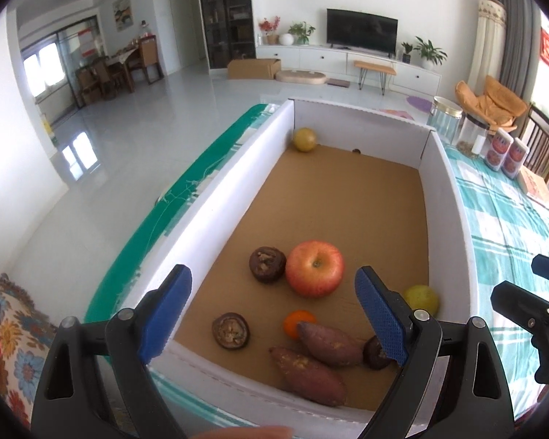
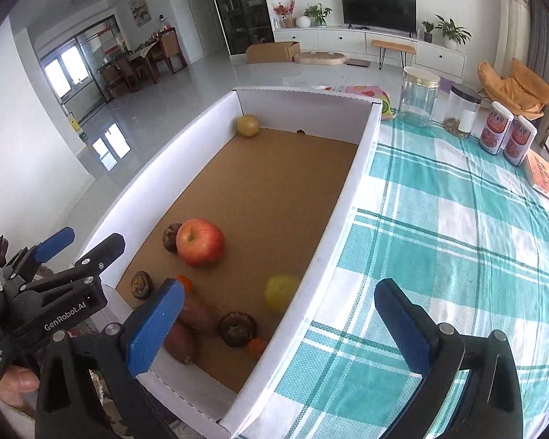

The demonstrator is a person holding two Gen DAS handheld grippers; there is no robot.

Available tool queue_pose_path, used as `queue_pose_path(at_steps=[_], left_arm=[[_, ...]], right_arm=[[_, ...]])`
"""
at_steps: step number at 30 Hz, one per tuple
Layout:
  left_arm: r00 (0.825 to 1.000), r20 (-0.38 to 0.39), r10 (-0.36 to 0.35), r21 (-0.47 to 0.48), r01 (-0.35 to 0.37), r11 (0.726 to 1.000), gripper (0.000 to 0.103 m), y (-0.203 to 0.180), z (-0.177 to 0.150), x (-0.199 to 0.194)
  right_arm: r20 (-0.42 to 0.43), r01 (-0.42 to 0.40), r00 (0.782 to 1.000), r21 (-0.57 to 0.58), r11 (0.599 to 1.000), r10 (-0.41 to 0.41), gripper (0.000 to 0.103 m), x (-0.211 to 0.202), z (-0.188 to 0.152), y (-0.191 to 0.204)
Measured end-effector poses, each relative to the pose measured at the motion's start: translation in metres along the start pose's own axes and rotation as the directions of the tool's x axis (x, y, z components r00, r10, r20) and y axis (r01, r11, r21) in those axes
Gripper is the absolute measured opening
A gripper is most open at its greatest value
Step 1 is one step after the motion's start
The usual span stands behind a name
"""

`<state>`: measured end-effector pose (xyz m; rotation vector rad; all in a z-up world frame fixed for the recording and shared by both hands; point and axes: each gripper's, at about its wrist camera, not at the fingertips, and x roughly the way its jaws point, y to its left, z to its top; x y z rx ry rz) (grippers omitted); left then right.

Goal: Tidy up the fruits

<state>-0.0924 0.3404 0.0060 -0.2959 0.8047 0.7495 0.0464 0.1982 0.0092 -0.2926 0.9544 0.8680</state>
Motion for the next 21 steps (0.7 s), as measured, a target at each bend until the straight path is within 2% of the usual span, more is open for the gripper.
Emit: queue_pose_path(at_steps=[5,21], left_arm=[[1.0,-0.012,0.008,0.013,-0.008,1.0,0.092,0.004,-0.003,-0.003],[0.999,0.013,0.041,0.044,-0.042,0.998,0.093,0.0,-0.01,-0.01]], right_arm=[[-0.026,0.03,0.999,-0.02,0.999,-0.031,0.103,0.007,-0.005,0.01],[-0.034,0.01,0.999,-0.034,0.999,-0.011,0.103,0.012,-0.012,0.025]])
